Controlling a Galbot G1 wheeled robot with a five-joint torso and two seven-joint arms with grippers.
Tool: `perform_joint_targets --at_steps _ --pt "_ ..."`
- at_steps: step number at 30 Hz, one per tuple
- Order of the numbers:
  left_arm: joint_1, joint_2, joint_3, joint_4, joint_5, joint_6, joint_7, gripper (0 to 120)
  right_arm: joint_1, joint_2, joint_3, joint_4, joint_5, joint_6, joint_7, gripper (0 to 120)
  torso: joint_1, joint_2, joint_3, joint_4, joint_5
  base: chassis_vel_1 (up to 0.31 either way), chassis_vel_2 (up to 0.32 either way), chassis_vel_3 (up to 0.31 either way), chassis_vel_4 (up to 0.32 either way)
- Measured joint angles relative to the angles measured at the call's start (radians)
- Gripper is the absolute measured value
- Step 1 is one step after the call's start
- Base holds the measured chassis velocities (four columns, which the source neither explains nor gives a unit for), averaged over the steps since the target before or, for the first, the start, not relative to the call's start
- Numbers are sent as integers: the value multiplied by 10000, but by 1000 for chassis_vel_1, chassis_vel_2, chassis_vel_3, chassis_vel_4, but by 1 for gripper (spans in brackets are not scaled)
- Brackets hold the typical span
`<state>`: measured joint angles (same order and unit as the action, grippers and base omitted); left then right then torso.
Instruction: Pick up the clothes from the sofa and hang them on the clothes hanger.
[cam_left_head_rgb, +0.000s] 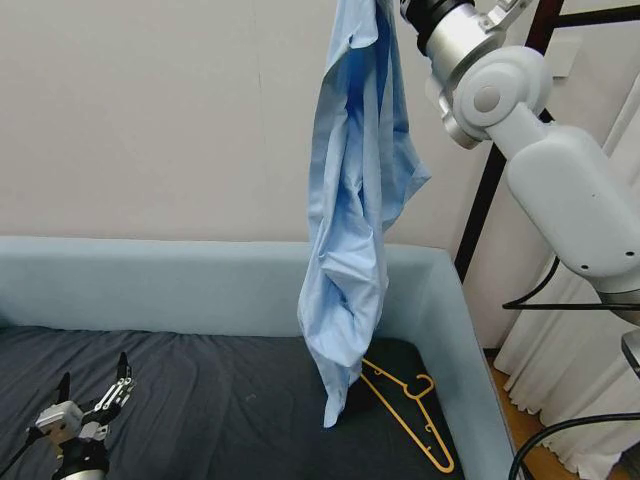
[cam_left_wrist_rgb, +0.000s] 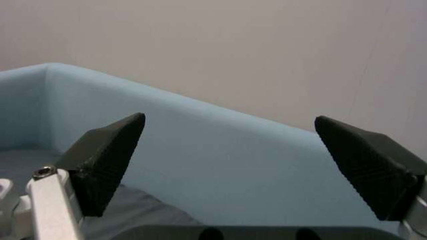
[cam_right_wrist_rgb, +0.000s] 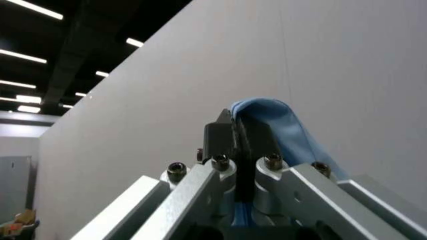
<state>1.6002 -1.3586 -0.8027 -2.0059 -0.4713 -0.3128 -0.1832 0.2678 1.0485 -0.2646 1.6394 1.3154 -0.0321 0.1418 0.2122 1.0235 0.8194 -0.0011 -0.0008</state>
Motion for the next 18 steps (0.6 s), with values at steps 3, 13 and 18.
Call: perform_joint_targets --at_steps 3,13,18 --pt "15 6 -11 6 2 0 -18 100 -1100 -83 -151 887 -88 -31 630 0 0 1 -1 0 -1 0 0 0 0" --pt "59 19 -97 94 26 -24 -63 100 -6163 -40 -1251 2083 -1669 -1897 3515 0 0 0 1 0 6 0 0 0 0" --pt "38 -60 -17 197 65 -26 -56 100 -8398 368 -1663 1013 -3220 -2568 3411 0 -1 0 0 -4 3 0 0 0 0"
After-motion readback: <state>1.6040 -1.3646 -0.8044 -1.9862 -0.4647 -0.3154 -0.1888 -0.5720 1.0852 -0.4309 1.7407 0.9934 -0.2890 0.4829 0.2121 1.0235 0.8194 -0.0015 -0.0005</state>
